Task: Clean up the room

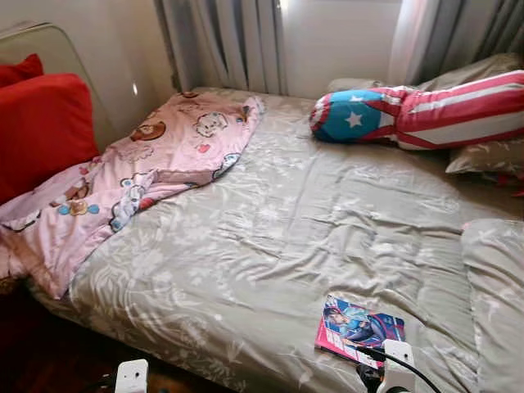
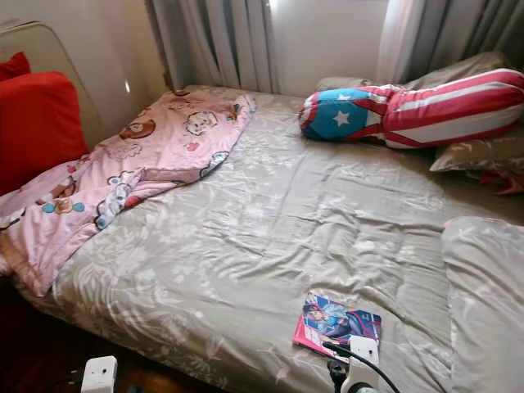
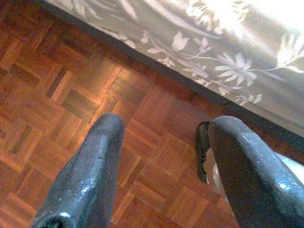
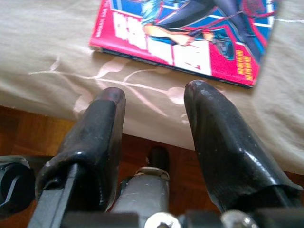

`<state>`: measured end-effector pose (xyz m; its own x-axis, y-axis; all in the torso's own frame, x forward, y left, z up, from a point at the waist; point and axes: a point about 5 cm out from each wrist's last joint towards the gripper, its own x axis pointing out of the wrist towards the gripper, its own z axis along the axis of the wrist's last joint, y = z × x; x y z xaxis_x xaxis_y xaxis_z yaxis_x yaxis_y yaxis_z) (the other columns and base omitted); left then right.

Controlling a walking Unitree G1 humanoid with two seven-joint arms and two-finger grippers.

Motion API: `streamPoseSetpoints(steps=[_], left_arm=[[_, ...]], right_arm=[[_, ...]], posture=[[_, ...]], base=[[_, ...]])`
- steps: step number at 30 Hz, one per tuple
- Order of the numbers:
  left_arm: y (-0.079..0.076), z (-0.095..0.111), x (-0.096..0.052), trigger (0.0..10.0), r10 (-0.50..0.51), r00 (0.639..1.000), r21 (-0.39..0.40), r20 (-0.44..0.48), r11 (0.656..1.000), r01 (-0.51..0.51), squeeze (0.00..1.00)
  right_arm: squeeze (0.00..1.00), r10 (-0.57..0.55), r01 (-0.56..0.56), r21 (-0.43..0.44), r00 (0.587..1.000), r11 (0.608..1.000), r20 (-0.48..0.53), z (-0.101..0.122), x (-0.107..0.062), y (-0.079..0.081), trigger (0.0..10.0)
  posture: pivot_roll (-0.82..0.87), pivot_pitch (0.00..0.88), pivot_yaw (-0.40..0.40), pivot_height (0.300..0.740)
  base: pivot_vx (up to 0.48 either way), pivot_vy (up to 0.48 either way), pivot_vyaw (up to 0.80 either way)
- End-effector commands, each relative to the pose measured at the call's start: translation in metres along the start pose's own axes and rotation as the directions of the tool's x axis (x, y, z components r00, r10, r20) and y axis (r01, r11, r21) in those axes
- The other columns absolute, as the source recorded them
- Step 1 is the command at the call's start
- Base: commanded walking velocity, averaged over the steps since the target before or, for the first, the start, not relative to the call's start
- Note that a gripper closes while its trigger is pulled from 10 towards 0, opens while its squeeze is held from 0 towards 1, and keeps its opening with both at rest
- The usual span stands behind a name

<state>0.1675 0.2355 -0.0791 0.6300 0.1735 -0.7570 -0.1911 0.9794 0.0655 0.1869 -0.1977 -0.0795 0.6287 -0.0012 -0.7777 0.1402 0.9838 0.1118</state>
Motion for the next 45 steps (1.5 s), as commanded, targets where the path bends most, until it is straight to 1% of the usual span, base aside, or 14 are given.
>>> streamPoseSetpoints(steps=[1, 5, 10, 15, 17, 18, 21, 25, 33, 39, 42, 45], left_arm=[[0.002, -0.008, -0.002, 10.0, 0.013, 0.999, 0.007, -0.037, 1.0, -0.013, 0.0], [-0.005, -0.006, 0.0, 10.0, 0.007, 0.999, 0.009, -0.038, 1.0, -0.007, 0.0], [-0.008, -0.007, 0.0, 10.0, 0.006, 0.999, 0.011, -0.042, 1.0, -0.005, 0.0], [-0.002, -0.01, -0.002, 10.0, 0.016, 0.999, 0.005, -0.051, 1.0, -0.016, 0.0], [0.01, -0.014, -0.004, 10.0, 0.032, 0.998, 0.0, -0.057, 0.999, -0.032, 0.0], [0.014, -0.015, -0.005, 10.0, 0.036, 0.998, 0.0, -0.058, 0.999, -0.036, 0.0], [0.019, -0.015, -0.006, 10.0, 0.041, 0.998, -0.001, -0.056, 0.999, -0.041, 0.0], [0.019, -0.014, -0.006, 10.0, 0.04, 0.998, 0.0, -0.054, 0.999, -0.04, 0.0], [0.011, -0.007, -0.002, 10.0, 0.03, 0.999, 0.001, -0.042, 1.0, -0.03, 0.0], [0.012, -0.005, -0.001, 10.0, 0.031, 0.998, 0.002, -0.045, 1.0, -0.031, 0.0], [0.015, -0.001, -0.001, 10.0, 0.036, 0.999, 0.0, -0.038, 0.999, -0.036, 0.0], [0.013, -0.001, -0.001, 10.0, 0.036, 0.999, -0.002, -0.035, 0.999, -0.036, 0.0]], right_arm=[[0.0, 0.006, -0.006, 0.003, 1.0, 1.0, -0.016, -0.003, 0.0, 0.003, 10.0], [0.0, 0.006, -0.006, 0.001, 1.0, 1.0, -0.016, -0.003, 0.0, 0.003, 10.0], [0.0, 0.005, -0.005, 0.0, 1.0, 1.0, -0.018, -0.003, 0.0, 0.003, 10.0], [0.0, 0.006, -0.006, -0.001, 1.0, 1.0, -0.019, -0.003, 0.0, 0.003, 10.0], [0.0, 0.008, -0.008, -0.001, 1.0, 1.0, -0.019, -0.003, 0.0, 0.003, 10.0], [0.0, 0.008, -0.008, -0.002, 1.0, 1.0, -0.019, -0.003, 0.0, 0.004, 10.0], [0.0, 0.008, -0.008, -0.001, 1.0, 1.0, -0.019, -0.003, 0.0, 0.004, 10.0], [0.0, 0.008, -0.008, -0.002, 1.0, 1.0, -0.02, -0.003, 0.0, 0.004, 10.0], [0.0, 0.009, -0.01, -0.004, 1.0, 1.0, -0.021, -0.003, 0.001, 0.004, 10.0], [0.0, 0.012, -0.012, -0.005, 1.0, 1.0, -0.02, -0.002, 0.001, 0.005, 10.0], [0.0, 0.017, -0.017, -0.008, 1.0, 1.0, -0.02, -0.002, 0.001, 0.006, 10.0], [0.0, 0.019, -0.019, -0.014, 1.0, 1.0, -0.024, -0.002, 0.001, 0.006, 10.0]], posture=[[-0.04, 0.0, 0.044, 0.74], [-0.04, 0.0, 0.044, 0.74], [-0.04, 0.0, 0.044, 0.74], [-0.04, 0.0, 0.046, 0.74], [-0.04, 0.0, 0.045, 0.74], [-0.03, 0.0, 0.045, 0.74], [-0.03, 0.0, 0.044, 0.74], [-0.03, 0.0, 0.044, 0.74], [-0.03, 0.0, 0.045, 0.74], [-0.03, 0.0, 0.047, 0.74], [-0.02, 0.0, 0.043, 0.74], [-0.02, 0.0, 0.04, 0.74]], base=[[0.0, 0.292, 0.0], [0.0, 0.302, 0.0], [0.0, 0.451, 0.0], [0.0, 0.48, 0.0], [0.0, 0.48, 0.0], [0.0, 0.48, 0.0], [0.0, 0.48, 0.0], [0.0, 0.48, 0.0], [0.0, 0.48, 0.0], [0.0, 0.48, 0.0], [0.0, 0.48, 0.0], [0.0, 0.48, 0.0]])
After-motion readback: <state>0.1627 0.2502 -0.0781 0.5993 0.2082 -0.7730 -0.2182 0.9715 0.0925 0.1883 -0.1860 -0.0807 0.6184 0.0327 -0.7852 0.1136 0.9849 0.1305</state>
